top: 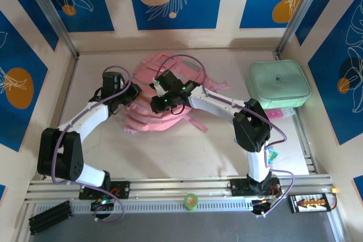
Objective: Pack the student bag
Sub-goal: Zip the student bag at the center of the table.
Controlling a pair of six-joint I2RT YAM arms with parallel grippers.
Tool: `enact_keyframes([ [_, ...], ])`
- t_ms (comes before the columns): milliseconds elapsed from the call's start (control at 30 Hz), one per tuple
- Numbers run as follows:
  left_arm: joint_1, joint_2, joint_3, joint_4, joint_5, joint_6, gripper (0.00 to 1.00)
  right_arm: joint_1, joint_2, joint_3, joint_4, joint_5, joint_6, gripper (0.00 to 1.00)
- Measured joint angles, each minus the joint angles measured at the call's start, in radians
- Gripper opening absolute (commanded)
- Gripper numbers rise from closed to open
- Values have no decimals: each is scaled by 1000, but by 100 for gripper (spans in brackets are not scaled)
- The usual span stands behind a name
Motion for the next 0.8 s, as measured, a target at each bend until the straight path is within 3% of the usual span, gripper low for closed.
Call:
enact_keyframes([
  [367, -12, 14, 9, -11, 13, 24, 0, -89, -245, -288, 68, 56, -5, 0],
  [633, -13, 75, 63, -53, 67, 135, 0, -224, -227, -273, 28, 16, -69, 0],
  [800, -13, 114, 83, -50, 121, 179, 0, -249, -211, -226, -4, 13, -67, 0],
])
